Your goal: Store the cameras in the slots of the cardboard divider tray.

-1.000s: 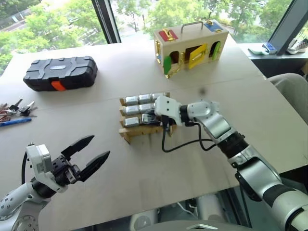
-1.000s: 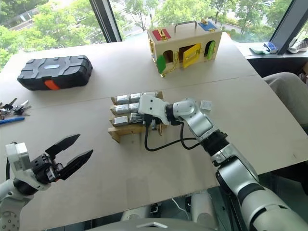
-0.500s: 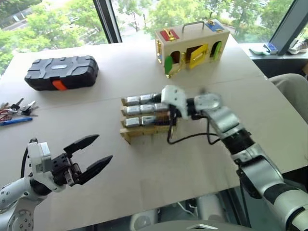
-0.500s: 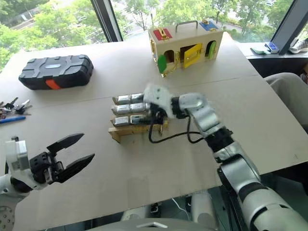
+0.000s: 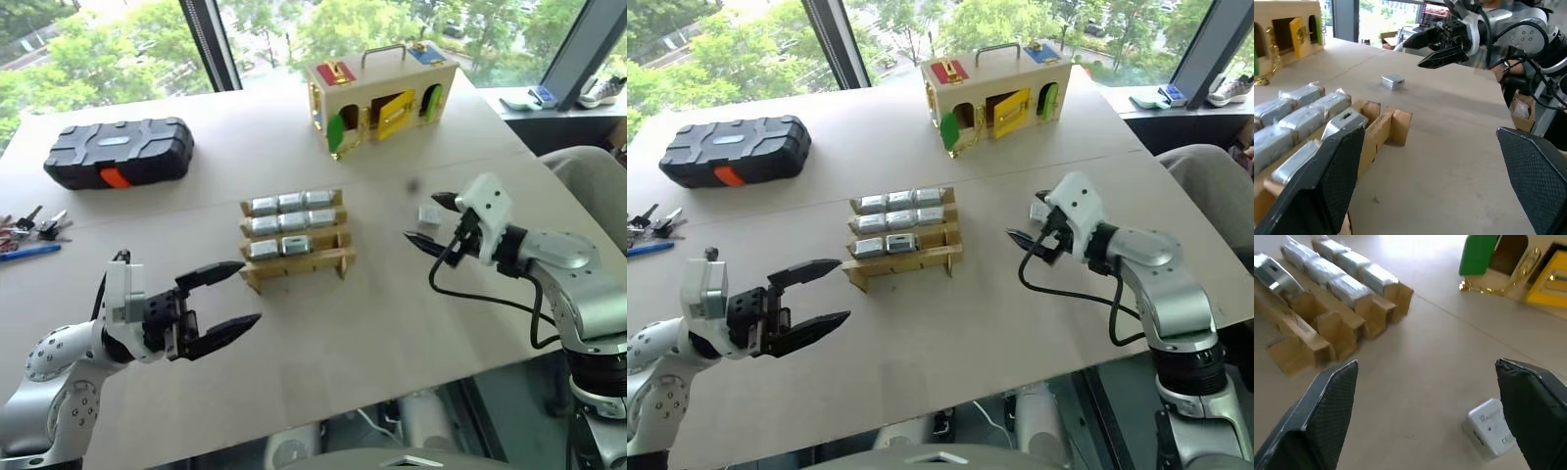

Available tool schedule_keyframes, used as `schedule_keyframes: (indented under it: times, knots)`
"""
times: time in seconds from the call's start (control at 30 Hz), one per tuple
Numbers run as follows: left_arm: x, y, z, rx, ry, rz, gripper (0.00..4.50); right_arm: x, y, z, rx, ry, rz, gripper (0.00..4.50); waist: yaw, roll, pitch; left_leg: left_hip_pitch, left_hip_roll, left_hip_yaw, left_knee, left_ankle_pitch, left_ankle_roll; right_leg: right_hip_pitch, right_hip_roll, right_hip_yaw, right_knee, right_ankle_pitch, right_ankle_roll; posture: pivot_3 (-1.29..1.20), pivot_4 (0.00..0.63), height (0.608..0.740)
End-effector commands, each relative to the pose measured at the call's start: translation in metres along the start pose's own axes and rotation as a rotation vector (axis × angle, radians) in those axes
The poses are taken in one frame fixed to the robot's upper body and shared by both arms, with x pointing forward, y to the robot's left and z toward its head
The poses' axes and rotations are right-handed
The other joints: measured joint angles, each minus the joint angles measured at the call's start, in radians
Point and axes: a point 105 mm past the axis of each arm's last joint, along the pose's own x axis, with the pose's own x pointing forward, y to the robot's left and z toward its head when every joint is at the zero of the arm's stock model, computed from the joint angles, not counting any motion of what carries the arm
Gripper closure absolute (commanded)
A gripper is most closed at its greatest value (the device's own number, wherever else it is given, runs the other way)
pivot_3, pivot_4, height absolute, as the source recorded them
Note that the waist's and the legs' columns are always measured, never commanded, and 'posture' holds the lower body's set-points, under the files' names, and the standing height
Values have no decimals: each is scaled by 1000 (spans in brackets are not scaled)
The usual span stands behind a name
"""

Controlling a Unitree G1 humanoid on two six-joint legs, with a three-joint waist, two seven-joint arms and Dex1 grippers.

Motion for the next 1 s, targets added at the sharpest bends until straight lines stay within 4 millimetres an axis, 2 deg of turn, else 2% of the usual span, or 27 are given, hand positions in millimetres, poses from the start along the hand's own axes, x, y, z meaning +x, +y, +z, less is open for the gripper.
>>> schedule_keyframes:
  times: [0.03,0.17,0.37,0.7,0.87,1.0]
  knots:
    - [-3,4,0,3,9,-2,0,32,23,24,-68,-81,87,57,-2,0,0,1,0,-1,0,0,0,0,2,0,0,0,-1,0,150,740]
    - [-15,3,-3,1,36,32,0,76,42,21,-99,-72,150,57,1,0,0,1,1,-6,-2,0,0,0,5,-1,1,1,-2,0,150,740]
    - [-35,-2,-6,-8,62,117,0,111,58,30,-123,-114,212,57,4,0,0,-5,0,-5,-2,2,-3,-4,3,0,-1,3,-6,0,150,740]
    - [-39,-17,-4,-14,53,172,0,127,69,31,-140,-124,285,57,4,-1,-1,-5,-1,-4,-1,2,-3,-3,-1,1,-2,1,-3,0,150,740]
    - [-36,-17,-4,-13,48,173,0,137,66,17,-173,-73,268,57,3,-1,-1,-4,0,-5,-1,2,-3,-3,1,0,0,1,-3,0,150,740]
    - [-32,-15,-3,-10,40,162,0,132,57,28,-165,-124,237,57,3,-1,-1,-4,0,-6,-1,2,-3,-3,2,-1,0,2,-3,0,150,740]
